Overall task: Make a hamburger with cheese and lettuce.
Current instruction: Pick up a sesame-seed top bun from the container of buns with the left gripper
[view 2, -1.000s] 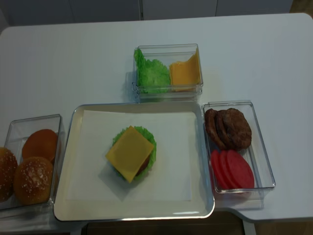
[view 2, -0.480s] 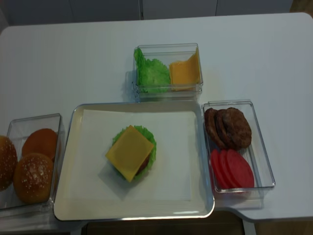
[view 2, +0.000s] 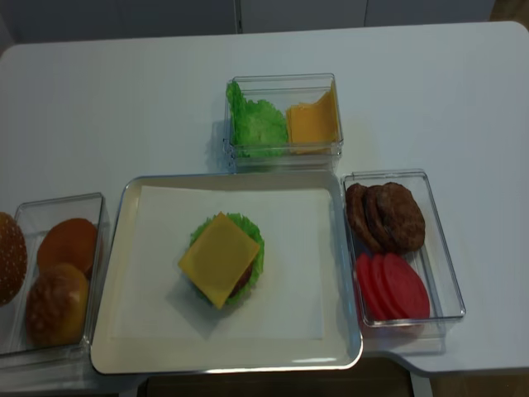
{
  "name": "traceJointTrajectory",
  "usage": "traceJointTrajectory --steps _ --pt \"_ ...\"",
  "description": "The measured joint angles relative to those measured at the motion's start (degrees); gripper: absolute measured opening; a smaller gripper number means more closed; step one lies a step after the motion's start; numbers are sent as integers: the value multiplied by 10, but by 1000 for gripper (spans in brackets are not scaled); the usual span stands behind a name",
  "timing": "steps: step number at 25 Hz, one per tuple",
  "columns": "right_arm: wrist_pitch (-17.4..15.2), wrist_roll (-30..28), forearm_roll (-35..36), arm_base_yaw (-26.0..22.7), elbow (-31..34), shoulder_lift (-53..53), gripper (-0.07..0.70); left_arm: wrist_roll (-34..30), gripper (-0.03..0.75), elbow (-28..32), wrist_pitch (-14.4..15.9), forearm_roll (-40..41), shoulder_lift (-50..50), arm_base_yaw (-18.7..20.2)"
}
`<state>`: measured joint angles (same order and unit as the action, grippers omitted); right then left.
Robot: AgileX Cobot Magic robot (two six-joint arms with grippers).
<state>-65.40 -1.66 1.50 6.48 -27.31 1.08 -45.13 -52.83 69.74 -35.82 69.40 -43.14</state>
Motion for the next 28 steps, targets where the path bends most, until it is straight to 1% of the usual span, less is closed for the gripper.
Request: traceJointTrajectory --steps 4,7,9,12,16,20,24,28 --pt "0 -1 0 0 0 0 8 0 81 0 0 -38 -2 0" --pt "0 -2 0 0 0 0 8 -15 80 -1 0 -73 -2 0" --pt "0 -2 0 0 0 0 8 -22 80 -3 0 -84 -2 10" --pt "0 -2 0 0 0 0 8 -26 80 -3 0 -91 -2 33" --pt "0 -2 0 0 0 0 8 -32 79 -3 0 -97 -2 74" --pt "0 -2 0 0 0 0 8 -40 78 -3 0 -124 -2 113" --pt "0 -2 0 0 0 0 8 -49 78 -3 0 -157 -2 135" --pt "0 -2 0 0 0 0 8 -59 78 -3 -6 -206 -2 157"
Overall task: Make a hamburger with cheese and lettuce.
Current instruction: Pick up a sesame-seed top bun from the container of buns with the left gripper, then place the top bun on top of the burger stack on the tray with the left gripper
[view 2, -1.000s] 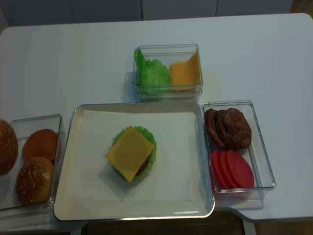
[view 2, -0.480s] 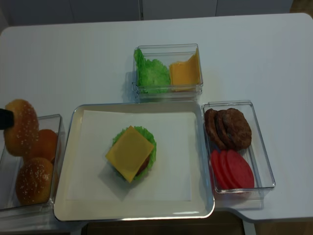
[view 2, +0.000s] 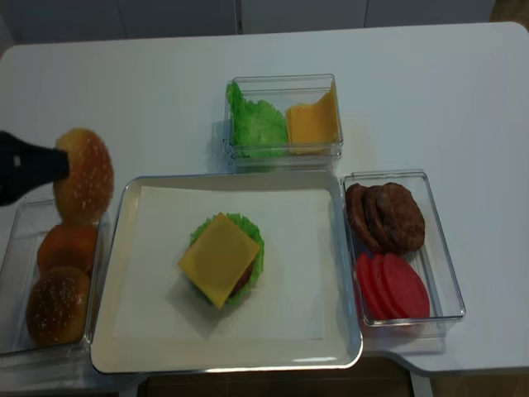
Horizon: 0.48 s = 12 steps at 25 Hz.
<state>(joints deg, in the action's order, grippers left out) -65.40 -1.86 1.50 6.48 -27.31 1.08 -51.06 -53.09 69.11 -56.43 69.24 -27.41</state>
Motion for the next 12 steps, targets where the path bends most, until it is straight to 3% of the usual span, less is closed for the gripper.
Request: traceJointTrajectory --steps 7,12 --pt "0 0 0 0 0 0 8 3 78 0 0 -20 0 65" --pt "0 0 0 0 0 0 8 16 78 0 0 -32 0 92"
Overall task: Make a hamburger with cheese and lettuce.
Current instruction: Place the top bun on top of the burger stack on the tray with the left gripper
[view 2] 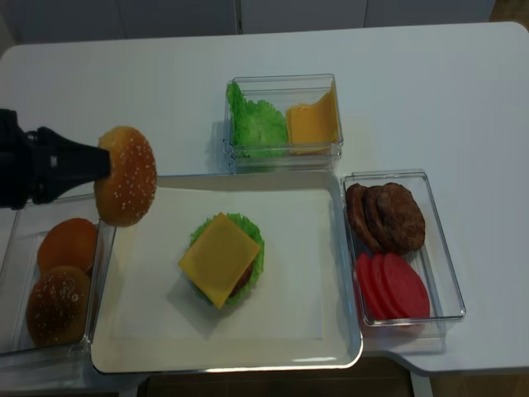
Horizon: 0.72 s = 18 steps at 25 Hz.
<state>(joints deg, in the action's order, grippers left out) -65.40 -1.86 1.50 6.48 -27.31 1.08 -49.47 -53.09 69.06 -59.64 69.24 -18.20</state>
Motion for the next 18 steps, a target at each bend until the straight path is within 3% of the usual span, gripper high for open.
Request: traceJointTrajectory --steps 9,18 --pt "0 0 0 0 0 0 8 8 78 16 -8 -58 0 60" --pt "0 0 0 0 0 0 8 -3 78 82 -31 -142 2 69"
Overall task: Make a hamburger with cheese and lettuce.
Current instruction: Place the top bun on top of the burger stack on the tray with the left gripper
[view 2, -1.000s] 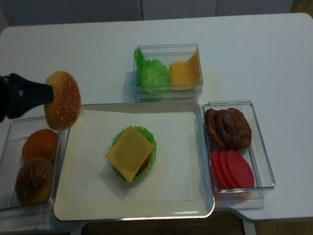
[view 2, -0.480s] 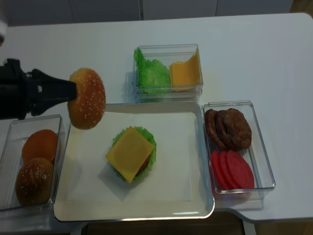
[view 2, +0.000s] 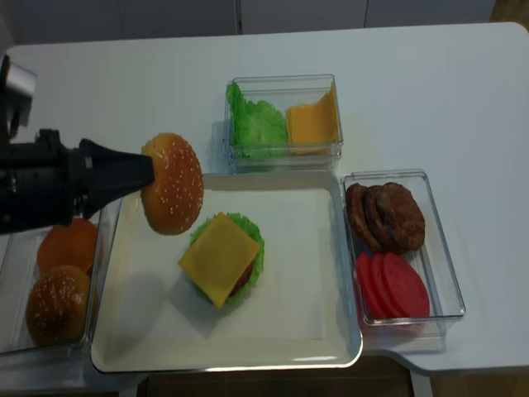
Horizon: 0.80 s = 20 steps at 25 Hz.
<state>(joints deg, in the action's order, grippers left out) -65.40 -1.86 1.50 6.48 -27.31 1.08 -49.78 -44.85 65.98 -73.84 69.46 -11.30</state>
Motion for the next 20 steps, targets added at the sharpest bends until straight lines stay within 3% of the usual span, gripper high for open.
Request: traceJointTrajectory --steps 20 --pt "0 1 0 0 0 0 8 -70 77 95 8 -156 97 23"
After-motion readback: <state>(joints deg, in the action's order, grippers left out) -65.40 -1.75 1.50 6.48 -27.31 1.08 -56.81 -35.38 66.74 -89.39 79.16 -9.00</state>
